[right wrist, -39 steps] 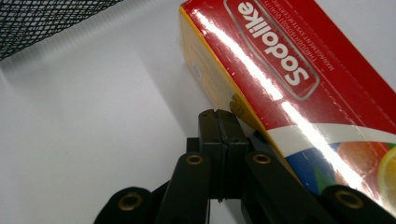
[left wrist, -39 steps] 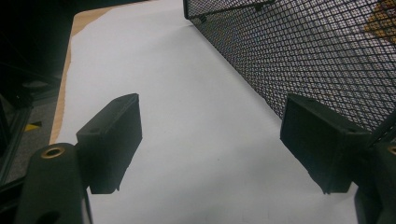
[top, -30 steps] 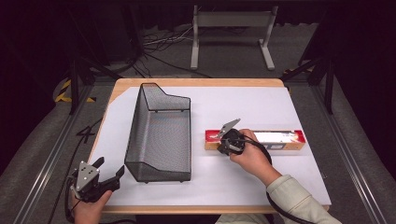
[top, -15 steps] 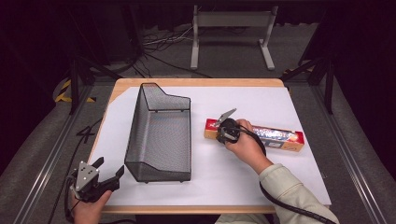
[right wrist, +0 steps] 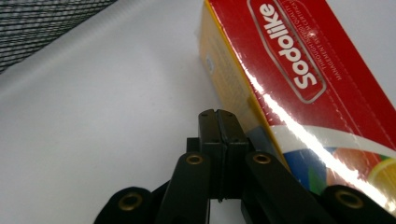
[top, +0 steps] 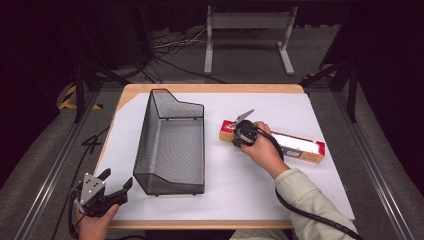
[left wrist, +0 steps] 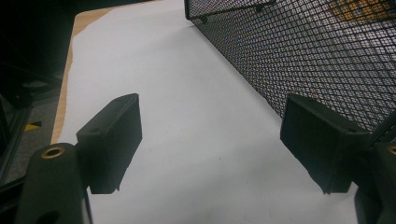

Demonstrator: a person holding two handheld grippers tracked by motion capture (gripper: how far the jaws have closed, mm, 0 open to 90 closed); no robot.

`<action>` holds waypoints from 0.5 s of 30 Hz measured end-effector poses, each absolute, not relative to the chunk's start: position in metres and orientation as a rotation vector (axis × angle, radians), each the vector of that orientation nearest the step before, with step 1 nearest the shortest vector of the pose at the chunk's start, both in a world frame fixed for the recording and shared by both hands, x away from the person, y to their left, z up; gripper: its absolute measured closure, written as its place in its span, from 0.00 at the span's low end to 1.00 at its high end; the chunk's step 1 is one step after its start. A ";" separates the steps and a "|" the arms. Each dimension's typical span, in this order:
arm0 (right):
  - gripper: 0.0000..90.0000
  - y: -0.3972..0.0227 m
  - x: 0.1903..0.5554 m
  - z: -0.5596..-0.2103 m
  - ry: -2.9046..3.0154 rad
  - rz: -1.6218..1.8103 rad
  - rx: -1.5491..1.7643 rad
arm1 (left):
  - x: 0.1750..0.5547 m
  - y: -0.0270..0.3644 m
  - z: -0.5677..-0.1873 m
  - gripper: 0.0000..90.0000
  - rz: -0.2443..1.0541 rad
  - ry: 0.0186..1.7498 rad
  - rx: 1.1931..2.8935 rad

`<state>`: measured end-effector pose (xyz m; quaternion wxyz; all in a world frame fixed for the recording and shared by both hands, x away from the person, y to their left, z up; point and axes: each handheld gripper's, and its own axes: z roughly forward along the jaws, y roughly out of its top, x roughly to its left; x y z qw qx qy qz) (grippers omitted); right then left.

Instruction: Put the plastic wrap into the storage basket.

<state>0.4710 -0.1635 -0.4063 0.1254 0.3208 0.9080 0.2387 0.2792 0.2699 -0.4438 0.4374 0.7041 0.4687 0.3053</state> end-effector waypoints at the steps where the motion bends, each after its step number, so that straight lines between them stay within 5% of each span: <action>1: 1.00 -0.166 0.468 -0.402 2.655 0.710 0.931 | 0.279 0.270 -0.444 0.24 0.759 1.166 1.751; 15: 1.00 -0.236 0.455 -0.352 2.545 0.767 0.999 | 0.286 0.263 -0.443 0.24 0.750 1.152 1.760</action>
